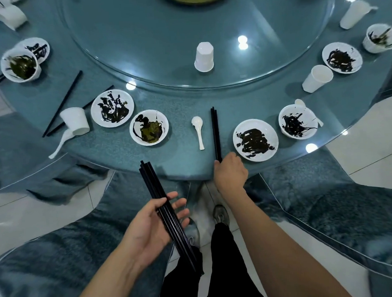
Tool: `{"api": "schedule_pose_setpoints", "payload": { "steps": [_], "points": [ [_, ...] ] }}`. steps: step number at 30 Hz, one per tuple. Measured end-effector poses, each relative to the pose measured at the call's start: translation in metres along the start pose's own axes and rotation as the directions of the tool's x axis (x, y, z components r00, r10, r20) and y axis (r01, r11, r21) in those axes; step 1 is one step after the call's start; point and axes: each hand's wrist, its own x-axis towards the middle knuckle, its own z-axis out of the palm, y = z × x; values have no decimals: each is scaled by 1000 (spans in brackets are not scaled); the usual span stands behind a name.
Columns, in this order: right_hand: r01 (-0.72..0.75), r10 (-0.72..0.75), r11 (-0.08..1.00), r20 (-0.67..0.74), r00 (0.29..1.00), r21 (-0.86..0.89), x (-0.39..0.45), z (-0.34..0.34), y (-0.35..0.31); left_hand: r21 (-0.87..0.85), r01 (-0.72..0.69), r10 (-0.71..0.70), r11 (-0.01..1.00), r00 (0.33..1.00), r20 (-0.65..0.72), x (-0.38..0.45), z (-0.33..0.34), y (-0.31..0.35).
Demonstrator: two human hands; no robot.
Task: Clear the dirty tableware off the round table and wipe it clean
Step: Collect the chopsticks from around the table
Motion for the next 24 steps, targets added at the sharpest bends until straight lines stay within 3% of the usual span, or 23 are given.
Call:
{"api": "schedule_pose_setpoints", "payload": {
  "steps": [2, 7, 13, 20, 24],
  "points": [
    [-28, 26, 998, 42, 999, 49, 2, -2, 3, -5, -3, 3, 1000, 1000, -3, 0, -2, 0],
    [13, -12, 997, 5, 1000, -78, -2, -5, 0, -20, -7, 7, 1000, 1000, 18, -2, -7, -1],
    [-76, 68, 993, 94, 993, 89, -1, -13, 3, -23, -24, 25, 999, 999, 24, -6, -16, 2],
    [13, -11, 995, 19, 1000, -102, -9, -10, -10, -19, -41, 41, 999, 999, 27, -9, -29, 0],
    [16, -16, 1000, 49, 999, 3, -9, -14, 0, -28, -47, 48, 998, 999, 26, -6, -33, 0]
  ]
}}
